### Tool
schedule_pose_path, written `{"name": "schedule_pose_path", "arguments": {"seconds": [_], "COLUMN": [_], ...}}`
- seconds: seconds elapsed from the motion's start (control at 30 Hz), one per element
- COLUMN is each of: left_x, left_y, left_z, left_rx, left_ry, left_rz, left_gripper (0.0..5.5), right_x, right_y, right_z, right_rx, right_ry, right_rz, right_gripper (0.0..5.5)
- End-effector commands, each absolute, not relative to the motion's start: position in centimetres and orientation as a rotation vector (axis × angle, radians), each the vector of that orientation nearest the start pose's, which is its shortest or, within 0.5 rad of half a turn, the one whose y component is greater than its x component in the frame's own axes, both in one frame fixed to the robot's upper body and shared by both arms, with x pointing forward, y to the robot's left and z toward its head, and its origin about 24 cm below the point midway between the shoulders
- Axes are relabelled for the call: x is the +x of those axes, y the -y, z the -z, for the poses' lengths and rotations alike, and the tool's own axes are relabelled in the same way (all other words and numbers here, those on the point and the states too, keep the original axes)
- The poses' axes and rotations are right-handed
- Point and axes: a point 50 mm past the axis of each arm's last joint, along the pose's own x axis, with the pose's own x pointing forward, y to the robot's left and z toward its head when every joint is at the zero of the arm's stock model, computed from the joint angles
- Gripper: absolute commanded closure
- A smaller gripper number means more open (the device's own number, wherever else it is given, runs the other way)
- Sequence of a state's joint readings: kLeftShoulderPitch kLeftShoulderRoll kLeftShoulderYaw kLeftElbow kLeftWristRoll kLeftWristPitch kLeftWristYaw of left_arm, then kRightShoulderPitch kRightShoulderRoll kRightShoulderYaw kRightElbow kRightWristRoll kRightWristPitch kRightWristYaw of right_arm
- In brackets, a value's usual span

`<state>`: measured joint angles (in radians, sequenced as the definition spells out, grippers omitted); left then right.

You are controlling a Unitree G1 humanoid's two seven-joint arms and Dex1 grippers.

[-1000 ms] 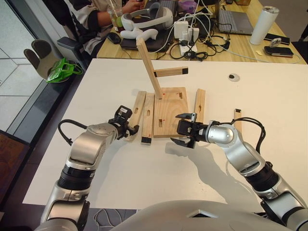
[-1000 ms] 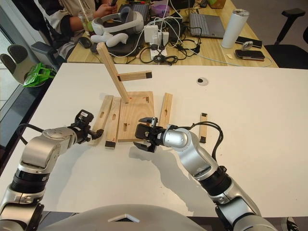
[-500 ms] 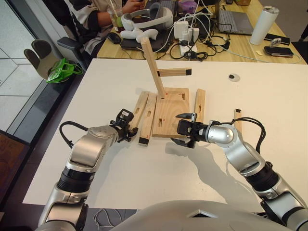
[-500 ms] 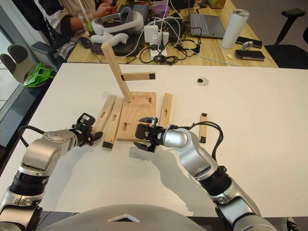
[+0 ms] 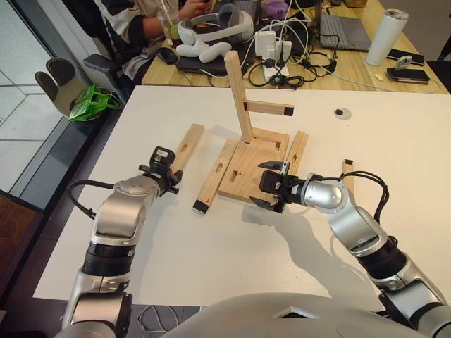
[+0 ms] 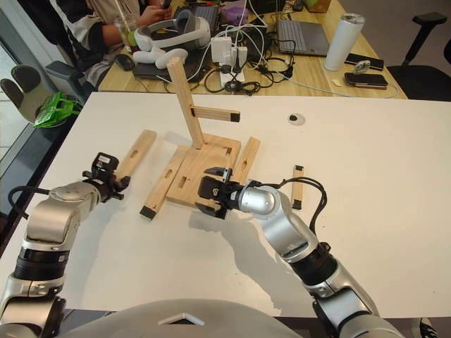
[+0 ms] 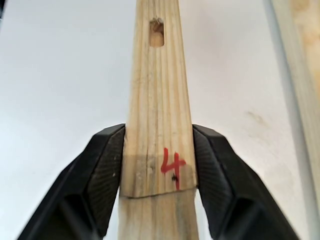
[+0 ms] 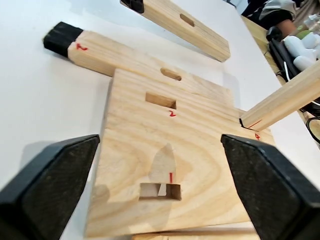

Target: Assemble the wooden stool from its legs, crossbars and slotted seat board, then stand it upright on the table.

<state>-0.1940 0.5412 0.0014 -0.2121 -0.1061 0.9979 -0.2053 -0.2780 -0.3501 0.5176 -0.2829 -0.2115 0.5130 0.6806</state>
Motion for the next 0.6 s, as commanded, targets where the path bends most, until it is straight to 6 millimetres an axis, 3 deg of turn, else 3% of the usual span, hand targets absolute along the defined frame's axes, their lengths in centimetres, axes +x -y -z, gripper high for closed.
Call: {"name": "schedule_pose_path", "arguments": {"seconds": [0.03,0.17,0.37,0.47,0.6], "left_x": [28.9,29.2,29.0,28.2,26.4], "left_y": [-24.5,-23.7,-22.4,-20.1,-16.7], "left_z": [-12.7,-15.6,-20.4,-23.0,-24.4], "left_rx": [0.402,0.430,0.422,0.375,0.362], "left_ry": [-0.315,-0.121,0.184,0.368,0.480], "left_rz": [-0.063,-0.052,-0.017,0.134,0.378], "left_gripper": [3.48,3.48,3.48,3.48,3.48], "right_x": [27.4,28.7,29.9,30.1,30.4], "right_y": [6.2,7.0,8.7,9.2,10.9], "right_z": [-11.5,-14.3,-18.5,-20.5,-23.2], "right_rx": [-0.231,0.227,0.569,0.704,0.894], "right_ry": [-0.108,-0.085,-0.020,0.016,0.115], "right_rz": [-0.836,-0.807,-0.907,-0.985,-1.029], "right_gripper": [0.96,0.96,0.96,0.96,0.96]}}
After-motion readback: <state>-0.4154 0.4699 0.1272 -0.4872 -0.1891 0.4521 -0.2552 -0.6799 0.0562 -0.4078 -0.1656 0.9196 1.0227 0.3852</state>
